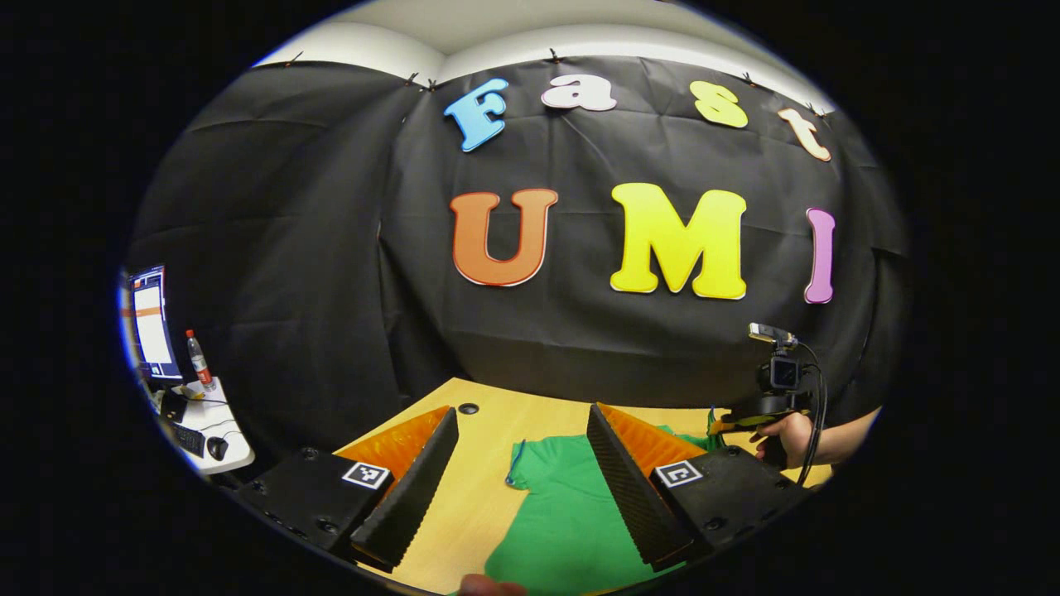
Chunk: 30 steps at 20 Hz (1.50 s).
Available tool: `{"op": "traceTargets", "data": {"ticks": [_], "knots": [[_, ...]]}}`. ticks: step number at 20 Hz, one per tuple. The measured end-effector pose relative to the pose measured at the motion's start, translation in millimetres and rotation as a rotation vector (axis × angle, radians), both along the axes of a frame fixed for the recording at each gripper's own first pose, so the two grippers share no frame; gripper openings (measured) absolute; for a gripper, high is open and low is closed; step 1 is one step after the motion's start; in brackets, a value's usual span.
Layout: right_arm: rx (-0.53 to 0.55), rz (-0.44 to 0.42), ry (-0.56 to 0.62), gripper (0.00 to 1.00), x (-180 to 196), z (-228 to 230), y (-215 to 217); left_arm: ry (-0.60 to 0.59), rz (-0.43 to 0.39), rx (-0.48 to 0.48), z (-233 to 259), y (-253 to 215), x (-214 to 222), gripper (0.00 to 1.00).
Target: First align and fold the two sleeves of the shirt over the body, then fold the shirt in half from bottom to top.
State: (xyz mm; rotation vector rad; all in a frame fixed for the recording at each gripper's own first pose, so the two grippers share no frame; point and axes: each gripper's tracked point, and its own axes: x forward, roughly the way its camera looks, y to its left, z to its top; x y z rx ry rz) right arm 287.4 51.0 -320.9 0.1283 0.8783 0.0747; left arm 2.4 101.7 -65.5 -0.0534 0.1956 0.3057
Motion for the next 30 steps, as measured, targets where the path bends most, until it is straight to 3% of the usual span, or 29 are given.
{"op": "traceTargets", "data": {"ticks": [2,5,8,10,13,14,16,17,19,21,25,28,30], "knots": [[-0.025,0.015,0.034,0.02,1.7,-21.8,27.0,0.025,0.023,0.007,-4.2,15.8,-8.6,1.0],[0.025,0.057,0.078,0.04,-3.2,-39.4,71.1,0.062,0.055,0.022,-10.7,38.5,-23.9,1.0],[0.091,0.059,0.077,0.17,-9.1,-32.9,93.2,0.073,0.07,0.018,-10.2,52.0,-33.0,1.0],[0.068,0.055,0.038,0.34,-13.4,-19.9,91.2,0.075,0.06,0.009,-11.4,53.2,-32.1,1.0],[0.054,0.073,-0.054,0.81,-35.3,25.1,82.2,0.071,0.02,-0.016,-13.2,50.2,-24.9,1.0],[0.053,0.075,-0.081,0.88,-44.1,38.9,79.0,0.07,0.002,-0.028,-13.6,48.3,-21.8,1.0],[0.044,0.082,-0.144,0.88,-64.1,70.8,68.9,0.075,-0.032,-0.047,-21.1,46.4,-13.6,1.0],[0.042,0.087,-0.17,0.81,-76.1,88.1,64.6,0.09,-0.054,-0.061,-28.1,46.2,-10.5,1.0],[0.046,0.097,-0.215,0.94,-105.0,120.1,54.6,0.114,-0.095,-0.087,-41.3,46.0,-0.3,1.0],[0.029,0.106,-0.265,0.89,-132.8,147.9,42.5,0.142,-0.147,-0.114,-56.5,45.1,13.4,1.0],[-0.006,0.183,-0.325,0.89,-200.5,191.8,20.2,0.257,-0.276,-0.175,-101.8,37.5,40.5,1.0],[-0.012,0.213,-0.341,0.96,-230.6,211.7,-4.3,0.32,-0.353,-0.196,-130.7,28.6,72.4,0.97],[-0.032,0.206,-0.359,0.93,-244.9,222.8,-22.4,0.372,-0.426,-0.219,-156.3,21.4,92.0,0.98]]}}
